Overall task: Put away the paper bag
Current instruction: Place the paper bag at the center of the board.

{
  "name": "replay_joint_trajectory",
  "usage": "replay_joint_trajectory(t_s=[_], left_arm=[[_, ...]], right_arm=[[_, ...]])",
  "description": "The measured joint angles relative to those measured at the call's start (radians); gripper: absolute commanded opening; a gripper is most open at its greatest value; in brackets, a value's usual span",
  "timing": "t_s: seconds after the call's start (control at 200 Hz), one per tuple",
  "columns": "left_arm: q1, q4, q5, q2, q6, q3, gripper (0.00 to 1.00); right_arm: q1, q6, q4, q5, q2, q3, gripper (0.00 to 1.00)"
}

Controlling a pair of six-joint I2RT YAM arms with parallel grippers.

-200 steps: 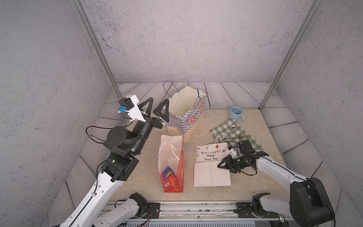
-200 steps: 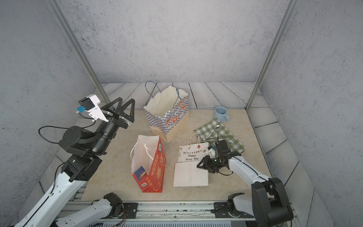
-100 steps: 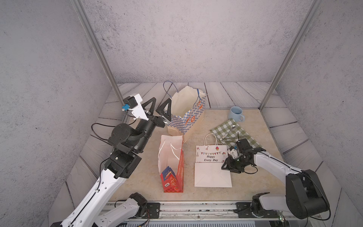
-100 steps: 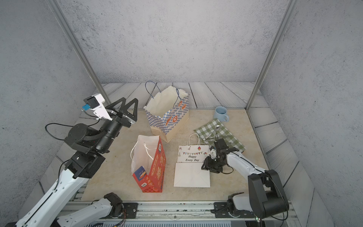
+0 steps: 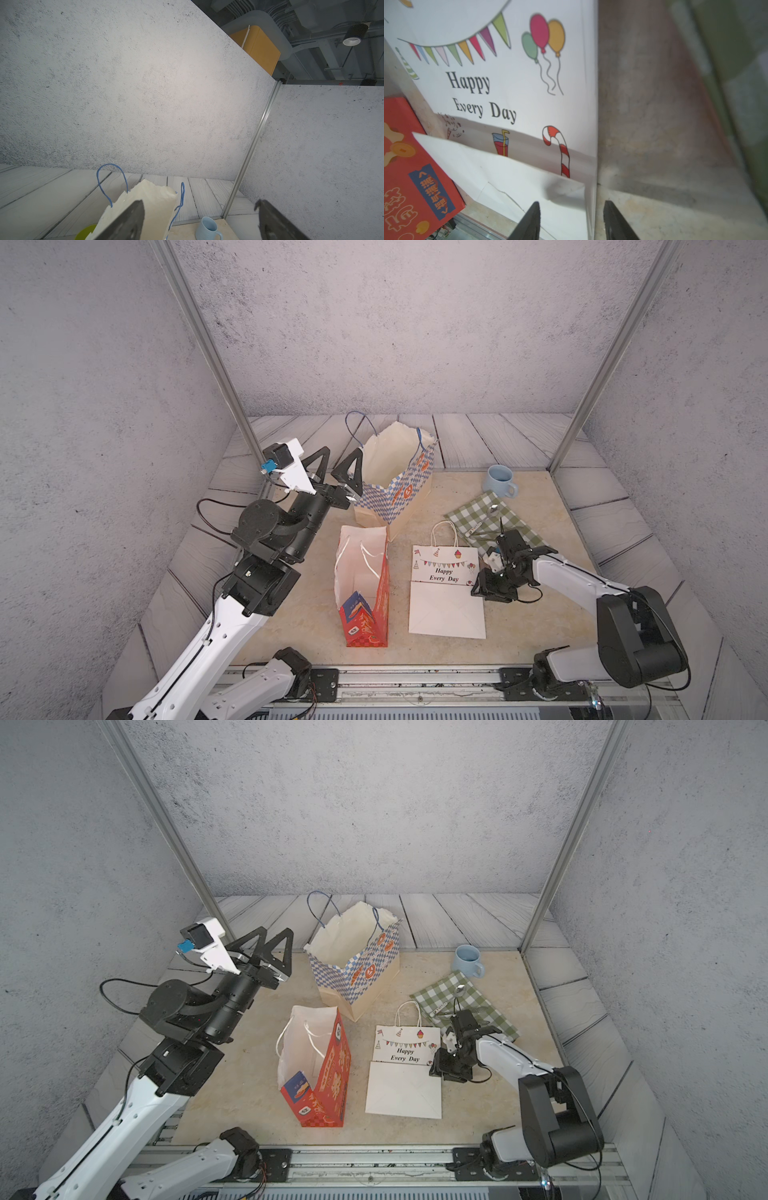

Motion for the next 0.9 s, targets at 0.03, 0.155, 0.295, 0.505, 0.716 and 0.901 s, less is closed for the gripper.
replay_joint_trajectory(t_s=[0.03, 0.155, 0.295, 0.505, 0.716, 0.901], left_arm=[[0.0, -0.007, -0.006, 0.0, 0.002, 0.001, 0.85], [0.0, -0.057, -0.032, -0.002, 0.021, 0.015, 0.8], [0.0, -0.153, -0.093, -0.027, 0.056, 0.041, 0.8], [0.0, -0.27, -0.224, -0.094, 0.074, 0.041, 0.8], [0.0, -0.467, -0.423, -0.106, 0.002, 0.043, 0.8], [0.015, -0.631, -0.528, -0.113, -0.086, 0.043, 0.8]], right_arm=[[0.0, 0.001, -0.009, 0.007, -0.016, 0.005, 0.57], [0.0, 0.008, -0.044, 0.031, -0.095, 0.042, 0.58], [0.0, 0.021, -0.056, 0.067, -0.174, 0.074, 0.57], [0.0, 0.031, 0.002, 0.147, -0.163, 0.076, 0.55], [0.0, 0.032, 0.113, 0.153, -0.031, 0.052, 0.55], [0.0, 0.038, 0.195, 0.143, 0.067, 0.047, 0.55]])
